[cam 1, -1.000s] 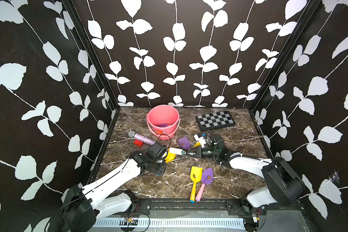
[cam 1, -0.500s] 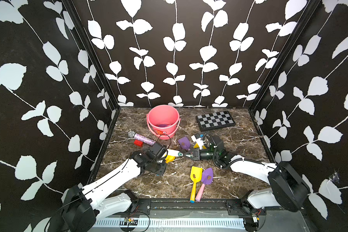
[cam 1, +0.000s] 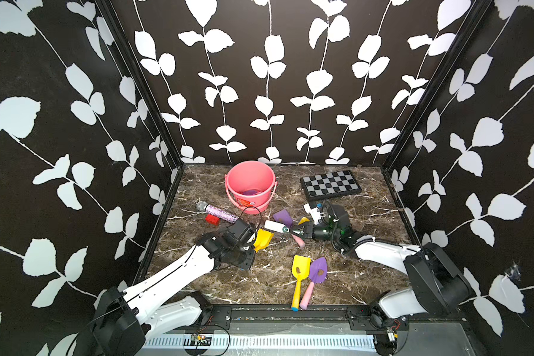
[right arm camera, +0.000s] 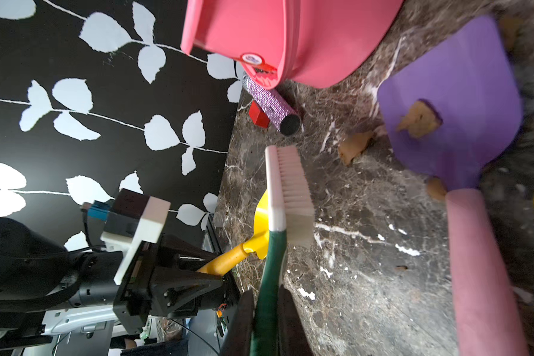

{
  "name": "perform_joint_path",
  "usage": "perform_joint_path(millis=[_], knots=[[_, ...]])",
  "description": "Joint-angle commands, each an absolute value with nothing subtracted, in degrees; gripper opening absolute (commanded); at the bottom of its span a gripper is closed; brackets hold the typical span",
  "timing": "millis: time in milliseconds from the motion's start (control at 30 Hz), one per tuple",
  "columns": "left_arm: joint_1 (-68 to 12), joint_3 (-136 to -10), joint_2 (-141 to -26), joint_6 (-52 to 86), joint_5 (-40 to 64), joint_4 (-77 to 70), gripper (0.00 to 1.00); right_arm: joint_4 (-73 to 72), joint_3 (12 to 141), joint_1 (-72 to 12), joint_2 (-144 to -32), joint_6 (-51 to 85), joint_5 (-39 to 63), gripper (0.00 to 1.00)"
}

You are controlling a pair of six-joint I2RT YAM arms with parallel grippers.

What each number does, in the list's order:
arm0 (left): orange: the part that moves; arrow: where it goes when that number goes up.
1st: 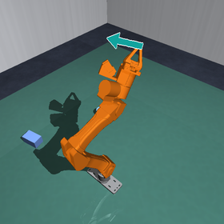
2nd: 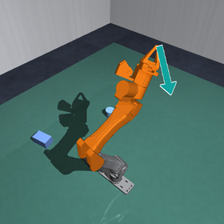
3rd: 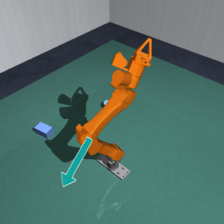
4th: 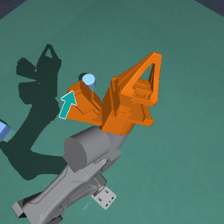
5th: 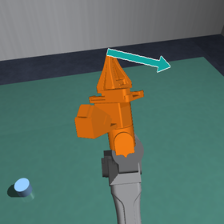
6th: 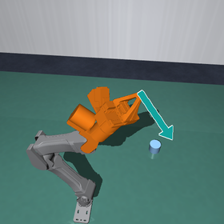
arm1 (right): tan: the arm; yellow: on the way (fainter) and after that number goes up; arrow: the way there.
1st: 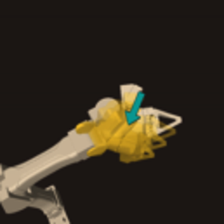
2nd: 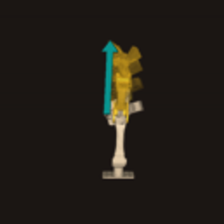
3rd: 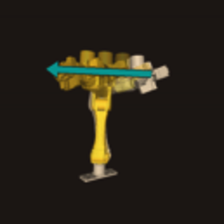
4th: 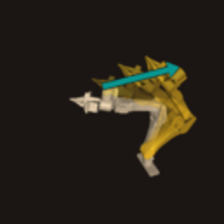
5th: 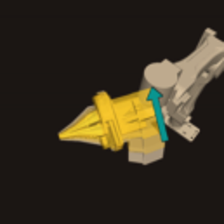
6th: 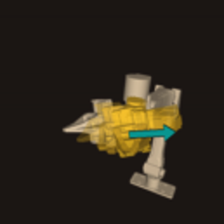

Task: Brush the soil off the hand trowel and place it into the bucket
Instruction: Brush off the soil from the hand trowel.

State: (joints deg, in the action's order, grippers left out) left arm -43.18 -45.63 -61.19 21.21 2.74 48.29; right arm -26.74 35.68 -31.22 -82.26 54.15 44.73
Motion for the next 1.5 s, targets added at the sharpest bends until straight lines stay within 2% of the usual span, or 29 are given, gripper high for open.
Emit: perform_joint_path(millis=[0, 100, 233, 433, 567, 933, 1100, 1300, 1467], knots=[[-43.12, -44.98, -60.21, 21.25, 2.47, 47.29, 0.0, -30.14, 35.04, -31.29, -79.64, 56.91, 46.18, 0.0], [-43.1, -44.87, -60.47, 21.18, 2.17, 47.11, 0.0, -36.26, 33.8, -32.17, -80.34, 61.68, 47.25, 0.0], [-43.11, -45.05, -60.66, 21.34, 2.02, 46.78, 0.0, -34.68, 34.18, -35.62, -82.0, 60.74, 46.19, 0.0], [-43.14, -44.79, -60.1, 21.36, 1.93, 44.95, 0.0, -43.65, 33.88, -38.06, -89.12, 65.79, 47.14, 0.0], [-43.14, -44.35, -59.77, 21.51, 1.45, 44.88, 0.0, -45.41, 33.39, -36.74, -90.67, 67.69, 46.95, 0.0], [-43.12, -43.02, -58.71, 21.88, 0.81, 44.37, 0.0, -40.04, 32.1, -30.94, -84.79, 69.98, 45.25, 0.0], [-43.14, -42.89, -59.07, 22.05, 1.1, 43.75, 0.0, -43.26, 32.25, -32.22, -84.06, 72.29, 45.79, 0.0], [-43.11, -42.46, -58.06, 22.83, 2.79, 41.74, 0.0, -49.8, 33.42, -37.41, -89.95, 75.75, 45.13, 0.0], [-43.15, -41.78, -57.12, 23.85, 2.6, 41.37, 0.0, -52.65, 30.97, -35.59, -93.0, 76.86, 45.07, 0.0]])
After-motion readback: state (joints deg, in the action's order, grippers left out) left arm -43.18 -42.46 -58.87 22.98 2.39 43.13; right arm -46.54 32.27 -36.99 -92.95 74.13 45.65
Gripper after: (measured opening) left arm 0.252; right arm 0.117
